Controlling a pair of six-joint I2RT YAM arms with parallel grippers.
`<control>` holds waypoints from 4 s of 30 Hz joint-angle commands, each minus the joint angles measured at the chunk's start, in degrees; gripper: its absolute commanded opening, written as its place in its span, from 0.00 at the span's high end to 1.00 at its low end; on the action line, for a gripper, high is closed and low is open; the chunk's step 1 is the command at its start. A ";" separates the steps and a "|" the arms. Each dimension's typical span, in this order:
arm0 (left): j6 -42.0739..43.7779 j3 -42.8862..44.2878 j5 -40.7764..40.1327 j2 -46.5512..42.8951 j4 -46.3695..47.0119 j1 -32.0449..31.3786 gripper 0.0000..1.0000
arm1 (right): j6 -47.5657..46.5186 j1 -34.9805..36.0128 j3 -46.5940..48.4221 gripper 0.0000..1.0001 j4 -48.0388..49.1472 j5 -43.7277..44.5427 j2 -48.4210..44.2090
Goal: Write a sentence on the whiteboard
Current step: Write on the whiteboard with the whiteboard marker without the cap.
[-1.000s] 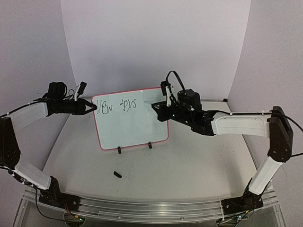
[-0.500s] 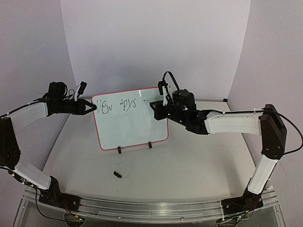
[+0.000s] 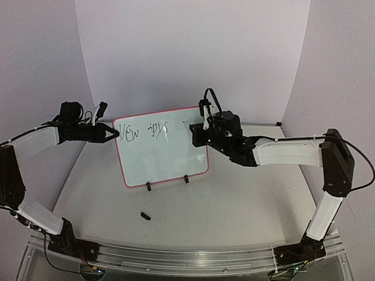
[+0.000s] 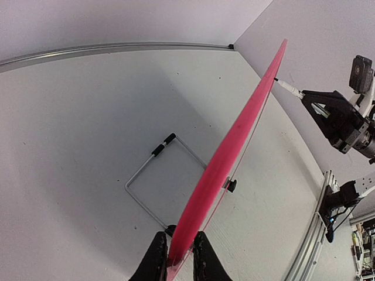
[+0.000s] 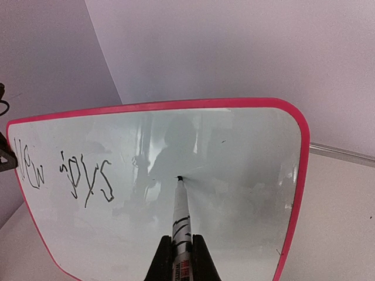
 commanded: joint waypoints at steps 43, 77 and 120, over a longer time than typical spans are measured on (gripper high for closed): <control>6.02 1.32 -3.88 1.96 -4.04 0.08 1.00 | 0.00 0.13 6.72 1.00 -0.54 -3.00 5.77; 6.53 1.30 -4.41 1.69 -4.43 0.07 1.00 | -1.59 0.11 4.33 1.00 3.36 -2.13 1.34; 6.43 1.32 -4.18 1.69 -4.26 0.03 1.00 | 1.40 0.13 4.86 1.00 -2.36 1.25 5.85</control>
